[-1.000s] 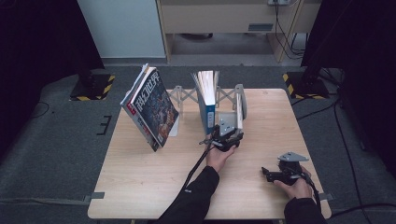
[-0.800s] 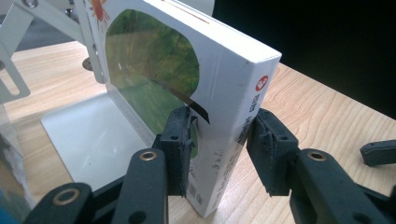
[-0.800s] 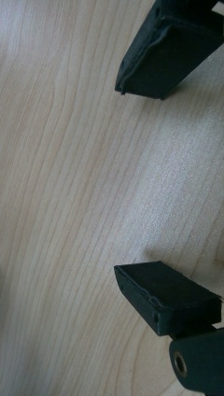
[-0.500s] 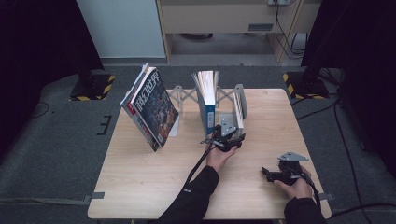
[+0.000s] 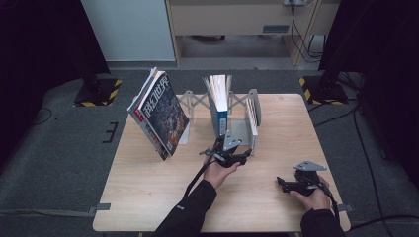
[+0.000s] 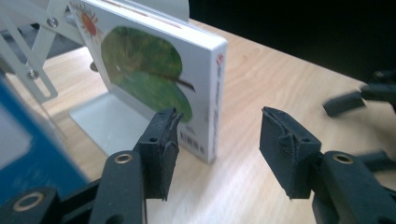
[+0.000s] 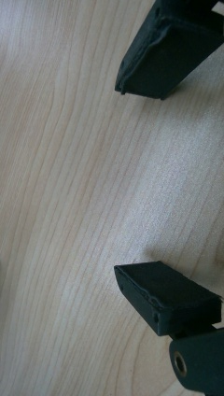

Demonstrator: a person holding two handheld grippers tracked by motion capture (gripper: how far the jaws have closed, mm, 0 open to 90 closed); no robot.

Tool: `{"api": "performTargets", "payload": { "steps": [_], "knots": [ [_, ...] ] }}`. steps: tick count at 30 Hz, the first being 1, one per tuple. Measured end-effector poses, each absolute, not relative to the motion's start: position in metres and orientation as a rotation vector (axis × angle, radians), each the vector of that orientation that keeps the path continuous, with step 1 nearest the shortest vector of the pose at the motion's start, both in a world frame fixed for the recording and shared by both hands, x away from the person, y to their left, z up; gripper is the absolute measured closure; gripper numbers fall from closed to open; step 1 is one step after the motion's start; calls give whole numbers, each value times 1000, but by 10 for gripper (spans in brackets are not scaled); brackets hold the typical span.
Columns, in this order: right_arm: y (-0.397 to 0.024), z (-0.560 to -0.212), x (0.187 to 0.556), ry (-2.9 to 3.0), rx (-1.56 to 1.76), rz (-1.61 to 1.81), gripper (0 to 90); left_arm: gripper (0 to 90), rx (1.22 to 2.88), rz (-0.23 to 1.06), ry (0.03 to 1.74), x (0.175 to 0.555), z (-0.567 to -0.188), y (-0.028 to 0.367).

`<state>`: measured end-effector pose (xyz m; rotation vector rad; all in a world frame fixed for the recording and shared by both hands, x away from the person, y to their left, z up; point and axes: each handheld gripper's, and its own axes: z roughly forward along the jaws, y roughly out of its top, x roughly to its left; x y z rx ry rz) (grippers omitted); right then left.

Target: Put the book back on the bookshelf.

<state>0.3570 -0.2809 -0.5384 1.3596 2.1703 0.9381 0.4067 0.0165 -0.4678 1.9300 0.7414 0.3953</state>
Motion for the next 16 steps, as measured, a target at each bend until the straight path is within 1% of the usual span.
{"api": "performTargets", "payload": {
  "steps": [3, 7, 14, 16],
  "knots": [
    [-281, -538, 357, 2170, 1360, 938, 113, 439, 1941, 368, 746, 399, -469, 27],
    [-281, -538, 357, 2169, 1359, 937, 113, 382, 1999, 380, 738, 389, -475, 45],
    [-281, -538, 357, 2170, 1359, 938, 112, 315, 2046, 350, 785, 374, -486, 84],
    [-281, -538, 357, 2171, 1359, 938, 112, 288, 2061, 348, 787, 372, -487, 89]
  ]
}}
